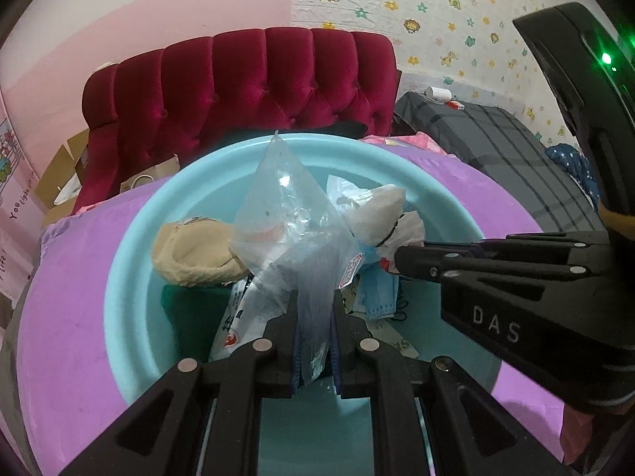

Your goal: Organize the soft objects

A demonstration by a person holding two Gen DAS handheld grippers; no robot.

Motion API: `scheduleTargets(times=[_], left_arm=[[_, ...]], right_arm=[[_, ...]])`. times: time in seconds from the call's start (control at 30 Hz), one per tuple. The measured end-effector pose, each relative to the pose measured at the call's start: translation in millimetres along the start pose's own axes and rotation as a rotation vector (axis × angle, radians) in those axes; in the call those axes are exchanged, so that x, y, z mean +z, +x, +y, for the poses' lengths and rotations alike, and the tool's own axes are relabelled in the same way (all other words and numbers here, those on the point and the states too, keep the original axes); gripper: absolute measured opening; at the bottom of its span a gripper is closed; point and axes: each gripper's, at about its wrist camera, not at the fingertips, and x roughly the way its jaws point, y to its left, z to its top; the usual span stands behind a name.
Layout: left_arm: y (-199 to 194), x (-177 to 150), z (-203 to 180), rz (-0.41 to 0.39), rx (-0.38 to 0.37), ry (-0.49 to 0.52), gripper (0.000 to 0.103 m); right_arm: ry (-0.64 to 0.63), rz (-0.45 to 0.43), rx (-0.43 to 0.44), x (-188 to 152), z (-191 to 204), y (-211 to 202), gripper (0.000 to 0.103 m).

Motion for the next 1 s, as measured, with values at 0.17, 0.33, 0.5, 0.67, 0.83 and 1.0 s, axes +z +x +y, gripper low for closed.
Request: scheduleTargets(times=[0.17,0.33,0.5,0.67,0.83,1.0], left_arm=[[8.9,0.9,-1.1,0.012,0.002,0.008,0.013],[9.9,1.4,-3.2,0.011,0.007,0.015,0.013],[4.7,-2.5,-1.1,0.003,0.020,0.004,0.015],[3.2,-6.6,2.2,0.012,0.050,-0.009,0.073],[-2.5,-8.2,6.1,-0.003,0.083,-0.043,0.103],[-10.1,-13.8,7.1,-0.006,0.111,-0.052,0.103]], right_arm=[[-0.001,0.007,0.008,-0.7,-1.6,6.8,0.005],[-0.005,0.007,0.011,0.0,-2.1,6.3,0.008],[-0.009,-0.008,-0.003,0.0,-2.8,-0.5,0.028],[-0.025,-0.029,-0.033,-3.1,0.2,-9.4,0.045],[-0.008,-0.050,-0.024,-7.8,-1.0,-18.8,0.079],[0.001,-0.054,-0.028,-13.1,0.8,-26.4,0.103]])
